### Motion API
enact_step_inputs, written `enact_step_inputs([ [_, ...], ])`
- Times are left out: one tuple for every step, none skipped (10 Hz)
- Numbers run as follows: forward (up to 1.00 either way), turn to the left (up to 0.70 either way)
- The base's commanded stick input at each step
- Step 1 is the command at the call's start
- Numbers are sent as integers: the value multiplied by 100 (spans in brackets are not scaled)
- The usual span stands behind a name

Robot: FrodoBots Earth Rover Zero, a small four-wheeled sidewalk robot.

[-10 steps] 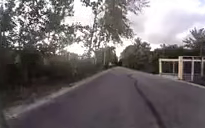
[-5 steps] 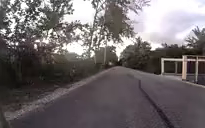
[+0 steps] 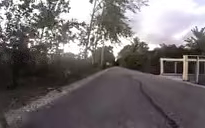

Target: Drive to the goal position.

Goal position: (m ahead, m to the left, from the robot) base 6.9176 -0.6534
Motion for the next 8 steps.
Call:
enact_step_inputs([
  [70, -32],
  [70, -32],
  [70, -32],
  [70, -32],
  [70, -32],
  [70, -31],
  [70, -28],
  [70, -26],
])
